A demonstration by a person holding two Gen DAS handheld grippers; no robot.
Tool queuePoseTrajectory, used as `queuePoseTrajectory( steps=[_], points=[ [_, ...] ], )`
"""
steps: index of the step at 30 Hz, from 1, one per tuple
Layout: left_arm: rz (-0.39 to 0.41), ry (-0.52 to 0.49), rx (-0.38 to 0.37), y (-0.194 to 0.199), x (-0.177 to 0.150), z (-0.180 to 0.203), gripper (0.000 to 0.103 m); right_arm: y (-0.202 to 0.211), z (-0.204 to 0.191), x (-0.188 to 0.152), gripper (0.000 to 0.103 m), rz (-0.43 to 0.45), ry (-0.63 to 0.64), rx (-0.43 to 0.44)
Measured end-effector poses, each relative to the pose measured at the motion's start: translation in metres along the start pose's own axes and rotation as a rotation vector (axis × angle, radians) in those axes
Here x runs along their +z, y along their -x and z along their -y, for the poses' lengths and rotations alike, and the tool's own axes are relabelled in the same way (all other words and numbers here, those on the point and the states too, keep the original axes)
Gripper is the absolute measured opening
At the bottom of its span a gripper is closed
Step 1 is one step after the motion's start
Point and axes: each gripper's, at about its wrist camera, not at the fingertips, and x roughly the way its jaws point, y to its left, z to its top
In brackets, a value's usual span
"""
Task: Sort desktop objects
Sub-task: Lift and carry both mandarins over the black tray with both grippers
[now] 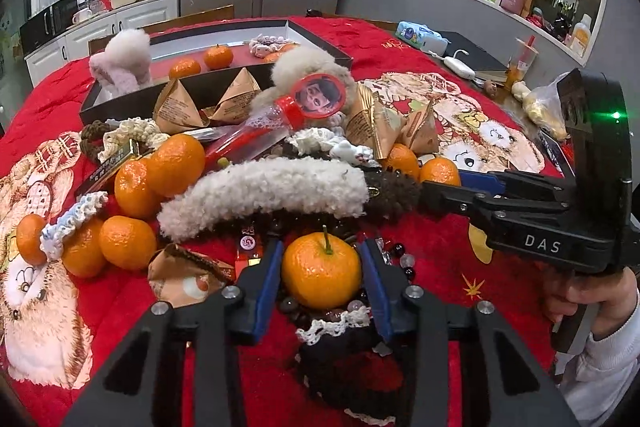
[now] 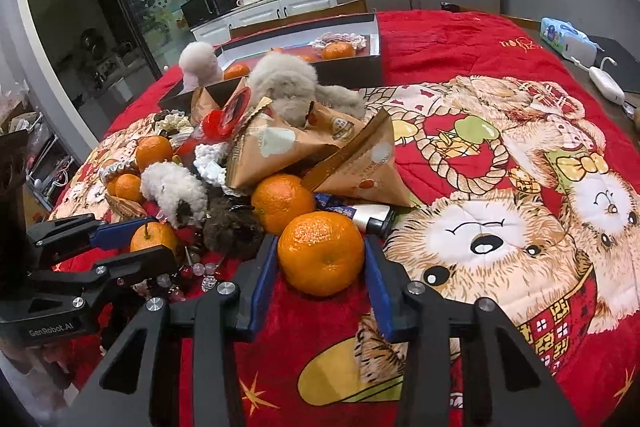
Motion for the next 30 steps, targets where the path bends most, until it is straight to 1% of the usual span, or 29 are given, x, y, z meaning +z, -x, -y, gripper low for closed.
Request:
queuePoseTrajectory(
  steps=[6,11,17,21,30],
  points=[
    [0.01,0.002,0.007,0.009,-0.001,-0.003,0.041,0.006,-0.003,-0.001,0.041,0.007,-0.009,0.011],
    [0.025,0.001,0.023,0.02,-0.002,-0.005,0.041,0.013,-0.008,0.001,0.041,0.023,0.001,-0.001],
    [0.067,0.004,0.035,0.04,0.001,-0.01,0.041,0.024,-0.019,0.006,0.041,0.048,0.023,0.0],
    [0.103,0.003,0.052,0.056,0.005,-0.014,0.041,0.03,-0.031,0.012,0.041,0.069,0.045,0.007],
    [0.18,0.058,0.116,0.092,0.013,-0.043,0.041,0.036,-0.074,0.035,0.041,0.119,0.105,0.059]
  ],
)
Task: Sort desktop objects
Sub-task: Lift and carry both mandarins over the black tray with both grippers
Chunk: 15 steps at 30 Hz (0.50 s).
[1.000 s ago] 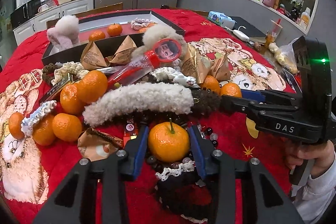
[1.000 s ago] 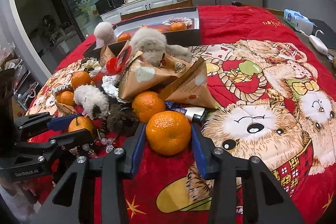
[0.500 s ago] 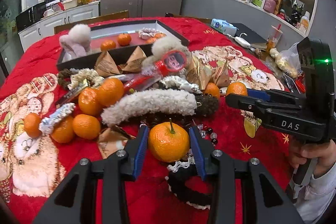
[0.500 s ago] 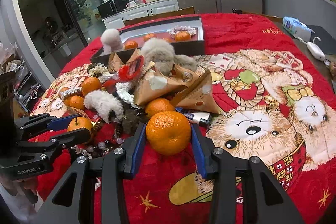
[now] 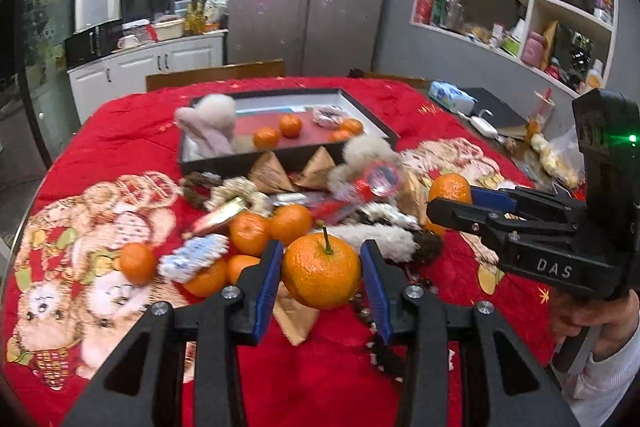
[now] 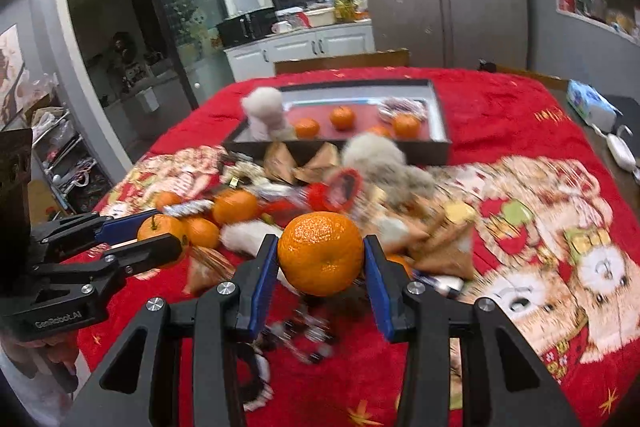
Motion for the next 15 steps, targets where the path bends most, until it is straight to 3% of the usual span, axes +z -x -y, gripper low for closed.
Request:
queuePoseTrajectory(
  steps=[7,15],
  points=[
    [0.015,0.013,0.023,0.007,0.007,-0.02,0.041,-0.009,-0.038,0.018,0.041,0.005,0.089,0.026],
    [0.007,0.024,0.024,-0.005,0.026,-0.039,0.041,-0.018,-0.052,0.033,0.041,0.009,0.103,0.049]
  ],
)
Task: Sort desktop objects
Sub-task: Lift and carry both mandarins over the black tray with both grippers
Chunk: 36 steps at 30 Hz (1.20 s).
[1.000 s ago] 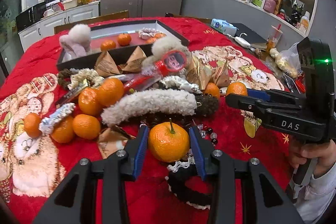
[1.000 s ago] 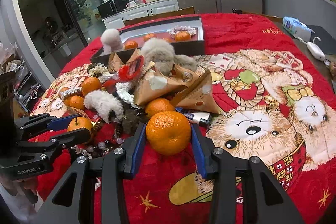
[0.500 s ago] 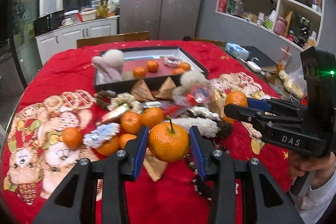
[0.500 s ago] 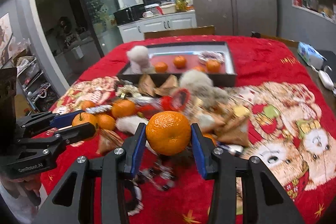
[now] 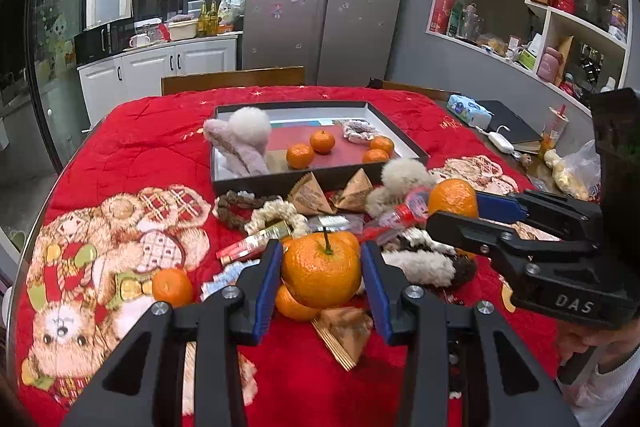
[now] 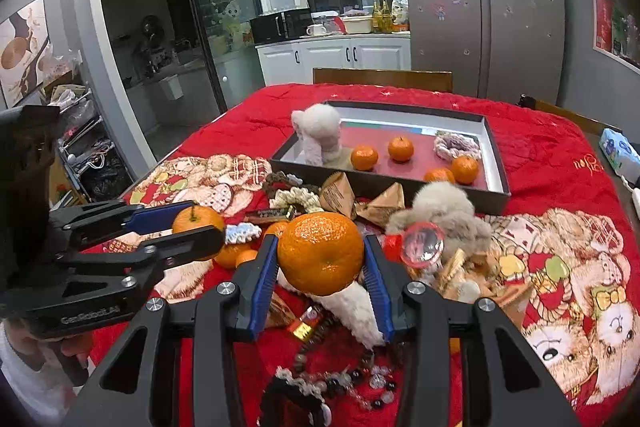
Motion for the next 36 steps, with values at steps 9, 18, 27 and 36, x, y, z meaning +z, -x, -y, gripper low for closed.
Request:
queuePoseTrajectory(
  steps=[9,18,27,36],
  points=[
    [0.015,-0.034,-0.001,-0.021,0.036,0.0,0.041,-0.013,0.001,0.025,0.041,0.007,0.028,-0.026],
    [0.013,-0.075,0.012,-0.051,0.071,0.001,0.041,-0.031,0.02,0.053,0.041,-0.012,-0.009,0.013],
    [-0.022,-0.085,0.015,-0.093,0.097,-0.011,0.041,-0.052,0.052,0.073,0.041,-0.033,-0.058,0.004],
    [-0.104,-0.05,0.003,-0.162,0.11,-0.034,0.041,-0.096,0.079,0.089,0.041,-0.106,-0.082,0.026]
  ],
)
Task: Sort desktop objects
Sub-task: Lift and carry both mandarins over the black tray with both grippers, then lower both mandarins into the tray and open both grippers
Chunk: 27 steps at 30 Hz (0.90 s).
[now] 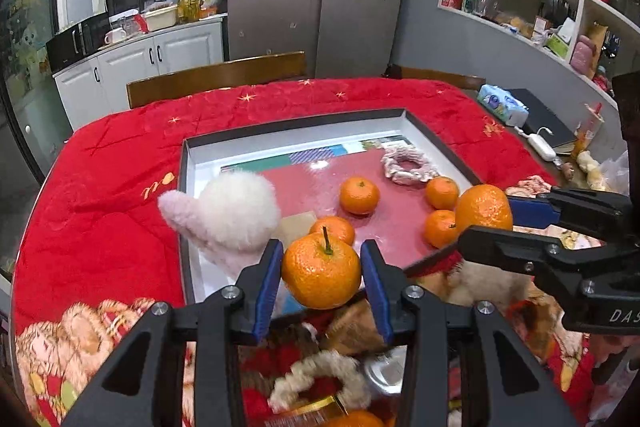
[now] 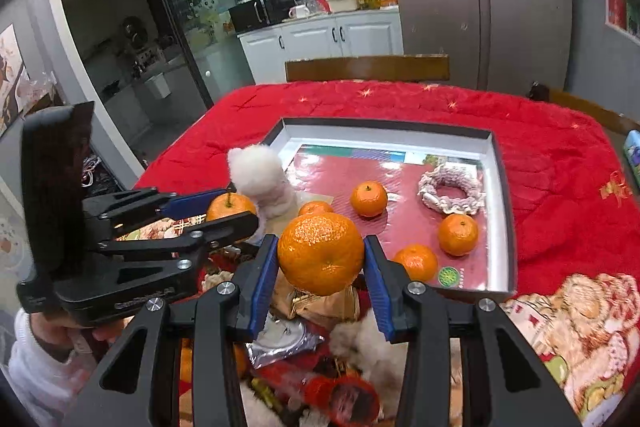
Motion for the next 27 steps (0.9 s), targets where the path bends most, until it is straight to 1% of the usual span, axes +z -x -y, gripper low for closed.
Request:
queuePoseTrajectory(
  steps=[8,12,14,17,20,22,25,27],
  points=[
    [-0.03,-0.02,0.018,-0.043,0.016,-0.012,0.041,-0.043,0.023,0.015,0.041,-0.046,-0.007,-0.024],
    [-0.042,-0.029,0.013,-0.066,0.021,-0.018,0.041,-0.067,0.032,0.023,0.042,-0.093,0.008,-0.028],
    [-0.04,-0.037,0.026,-0.073,0.024,-0.019,0.041,-0.078,0.036,0.026,0.042,-0.114,0.013,-0.036],
    [-0.058,-0.041,0.01,-0.085,0.026,-0.021,0.041,-0.097,0.04,0.03,0.042,-0.152,0.021,-0.047],
    [-0.05,-0.073,0.031,-0.09,0.027,-0.018,0.041,-0.11,0.043,0.033,0.042,-0.186,0.028,-0.047],
    [-0.051,-0.075,0.027,-0.093,0.028,-0.018,0.041,-0.114,0.042,0.035,0.042,-0.204,0.046,-0.054],
    [-0.041,-0.089,0.035,-0.094,0.027,-0.017,0.041,-0.125,0.041,0.035,0.042,-0.235,0.079,-0.097],
    [-0.037,-0.093,0.038,-0.093,0.027,-0.016,0.041,-0.131,0.043,0.033,0.041,-0.25,0.075,-0.101]
  ],
)
